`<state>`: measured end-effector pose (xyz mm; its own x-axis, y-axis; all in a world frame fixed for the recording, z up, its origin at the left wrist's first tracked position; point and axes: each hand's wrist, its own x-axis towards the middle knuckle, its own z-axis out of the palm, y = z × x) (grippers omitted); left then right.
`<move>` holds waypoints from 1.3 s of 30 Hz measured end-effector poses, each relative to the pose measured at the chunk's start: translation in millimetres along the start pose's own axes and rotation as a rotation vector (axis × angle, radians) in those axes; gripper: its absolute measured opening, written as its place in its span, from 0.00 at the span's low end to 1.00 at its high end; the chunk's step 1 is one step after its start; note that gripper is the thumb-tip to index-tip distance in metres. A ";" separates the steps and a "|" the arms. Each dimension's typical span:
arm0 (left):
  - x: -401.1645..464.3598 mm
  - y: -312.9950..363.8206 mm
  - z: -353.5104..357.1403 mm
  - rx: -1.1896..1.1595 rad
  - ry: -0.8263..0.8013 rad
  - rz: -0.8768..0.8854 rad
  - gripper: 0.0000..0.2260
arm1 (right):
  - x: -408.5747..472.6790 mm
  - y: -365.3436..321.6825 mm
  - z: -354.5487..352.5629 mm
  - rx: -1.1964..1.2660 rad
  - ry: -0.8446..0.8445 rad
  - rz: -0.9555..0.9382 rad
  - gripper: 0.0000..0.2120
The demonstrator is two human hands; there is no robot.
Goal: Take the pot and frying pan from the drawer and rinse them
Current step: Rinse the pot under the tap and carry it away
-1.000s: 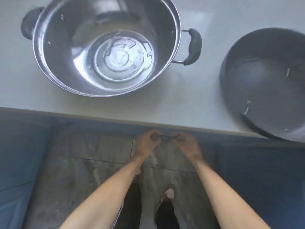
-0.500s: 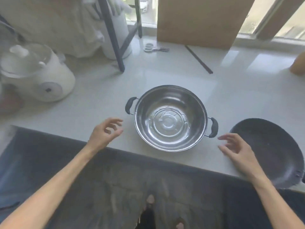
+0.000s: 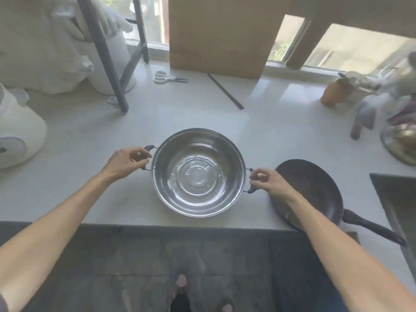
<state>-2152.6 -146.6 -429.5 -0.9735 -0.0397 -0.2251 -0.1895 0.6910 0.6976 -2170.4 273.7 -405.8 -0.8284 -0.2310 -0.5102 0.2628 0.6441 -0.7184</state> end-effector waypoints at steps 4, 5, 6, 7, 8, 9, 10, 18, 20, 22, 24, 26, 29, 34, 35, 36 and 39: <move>-4.7 35.2 -13.0 -0.015 -0.007 0.084 0.06 | -29.2 6.5 -26.2 0.055 0.131 -0.046 0.05; -2.1 52.7 -15.6 -0.017 -0.004 0.118 0.05 | -43.0 10.4 -39.6 0.066 0.184 -0.062 0.05; 1.0 73.1 -17.5 -0.024 -0.008 0.150 0.06 | -58.9 14.1 -54.1 0.075 0.226 -0.072 0.05; 7.3 96.6 -17.1 -0.029 -0.009 0.197 0.08 | -77.5 18.9 -70.5 0.095 0.260 -0.079 0.04; 17.8 123.3 -14.3 -0.036 -0.019 0.244 0.08 | -97.9 24.8 -87.5 0.124 0.298 -0.086 0.05; 28.6 147.9 -10.5 -0.045 -0.052 0.301 0.07 | -116.6 31.3 -102.2 0.160 0.337 -0.093 0.06; 41.9 181.2 1.1 -0.037 -0.104 0.361 0.08 | -140.3 42.1 -120.0 0.204 0.396 -0.087 0.06; 61.4 492.6 202.5 0.048 -0.330 0.886 0.11 | -328.9 194.2 -249.8 0.411 0.912 0.023 0.11; 58.4 552.9 270.7 0.090 -0.398 0.941 0.09 | -364.1 239.5 -276.6 0.470 0.997 0.064 0.12; 54.9 600.9 342.2 0.138 -0.433 0.956 0.06 | -392.7 287.1 -304.2 0.496 1.059 0.100 0.12; 52.0 630.2 402.2 0.201 -0.505 0.952 0.05 | -405.2 332.1 -317.1 0.495 1.085 0.161 0.13; 50.7 652.5 456.7 0.260 -0.574 0.968 0.05 | -407.9 380.2 -319.4 0.497 1.097 0.245 0.13; 53.5 672.3 519.9 0.344 -0.692 1.006 0.04 | -399.1 446.0 -307.7 0.532 1.044 0.353 0.12; 82.2 671.4 624.0 0.681 -0.738 1.130 0.08 | -358.6 534.0 -281.6 0.659 1.030 0.492 0.11; 88.3 663.5 644.7 0.736 -0.761 1.135 0.08 | -347.1 548.8 -273.7 0.687 1.031 0.524 0.11; 94.8 654.5 665.8 0.787 -0.783 1.138 0.08 | -335.0 562.7 -263.6 0.703 1.026 0.557 0.11; 119.5 625.8 724.0 0.922 -0.789 1.151 0.07 | -300.5 594.6 -238.6 0.732 0.996 0.618 0.11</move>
<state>-2295.0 803.6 -512.3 -0.1894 0.9061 -0.3783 0.9425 0.2758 0.1888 -1883.2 900.1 -566.8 -0.4022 0.7624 -0.5070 0.6541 -0.1482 -0.7418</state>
